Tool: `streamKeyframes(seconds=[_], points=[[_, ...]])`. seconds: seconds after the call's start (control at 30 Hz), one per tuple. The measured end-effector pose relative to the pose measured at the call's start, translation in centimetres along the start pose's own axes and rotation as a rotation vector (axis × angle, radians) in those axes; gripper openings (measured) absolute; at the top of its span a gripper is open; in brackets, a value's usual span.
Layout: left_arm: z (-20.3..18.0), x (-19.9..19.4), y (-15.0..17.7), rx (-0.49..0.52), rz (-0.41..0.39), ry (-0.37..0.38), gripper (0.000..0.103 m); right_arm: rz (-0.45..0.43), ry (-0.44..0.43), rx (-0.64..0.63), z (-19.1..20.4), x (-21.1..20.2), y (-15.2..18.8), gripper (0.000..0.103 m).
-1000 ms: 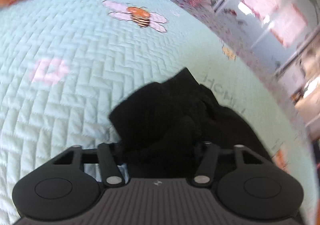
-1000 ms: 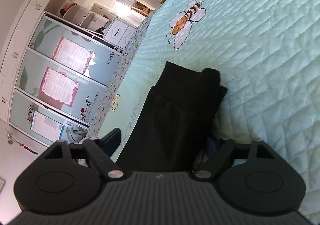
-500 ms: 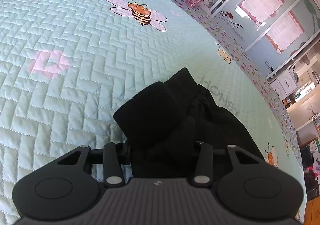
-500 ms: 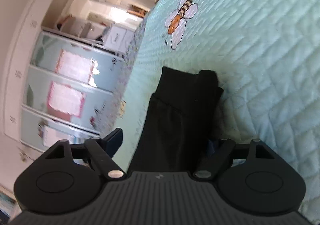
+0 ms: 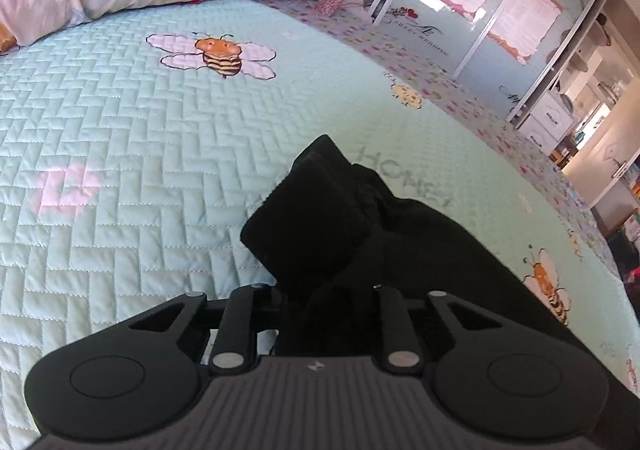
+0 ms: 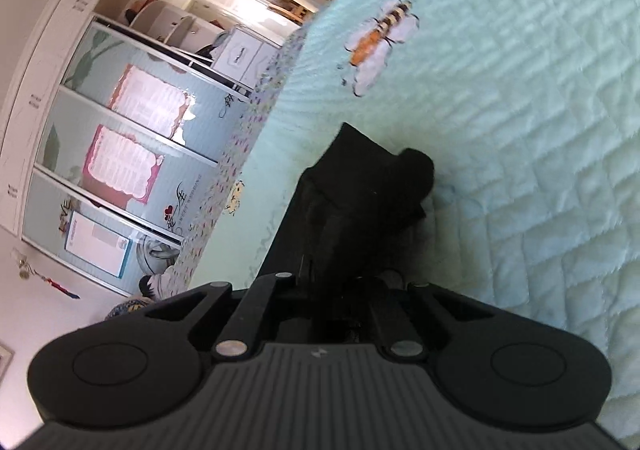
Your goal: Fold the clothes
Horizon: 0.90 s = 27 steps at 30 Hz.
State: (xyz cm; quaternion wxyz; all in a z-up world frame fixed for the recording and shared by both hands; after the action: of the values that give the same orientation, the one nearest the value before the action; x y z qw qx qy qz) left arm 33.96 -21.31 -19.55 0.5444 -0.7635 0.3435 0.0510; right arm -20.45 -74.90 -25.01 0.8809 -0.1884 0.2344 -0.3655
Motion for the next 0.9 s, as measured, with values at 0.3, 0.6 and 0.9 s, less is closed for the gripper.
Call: streamKeyframes(seconds=[0.3,0.6,0.9], points=[[-0.9,-7.0,-2.6,0.004,-0.05,0.096,0.021,-0.029,-0.099,-0.023,4.5,-6.4,-2.1,0.004],[5.2,-17.4,-0.5,-0.046,0.046,0.093,0.023,-0.014,-0.134,-0.05,4.2,-16.9,-4.3,0.004],[13.9,-20.8,4.9,-0.246,0.139,0.026,0.049,0.1,0.095,0.138,-5.2,-20.7,-2.0,0.034]])
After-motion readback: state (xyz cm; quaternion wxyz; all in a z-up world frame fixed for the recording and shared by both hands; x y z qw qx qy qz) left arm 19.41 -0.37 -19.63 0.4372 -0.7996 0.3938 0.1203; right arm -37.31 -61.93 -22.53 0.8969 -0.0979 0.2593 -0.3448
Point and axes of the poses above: each gripper's, at about its wrist camera, not at the fingertips, and x roughly the way its jaws point, z to its left, y to its underside, the point moved 2 cm from there along x, roughly the way its jaws point, and after that the axes turned 15 degrees about -z, right-handed, at the moved point
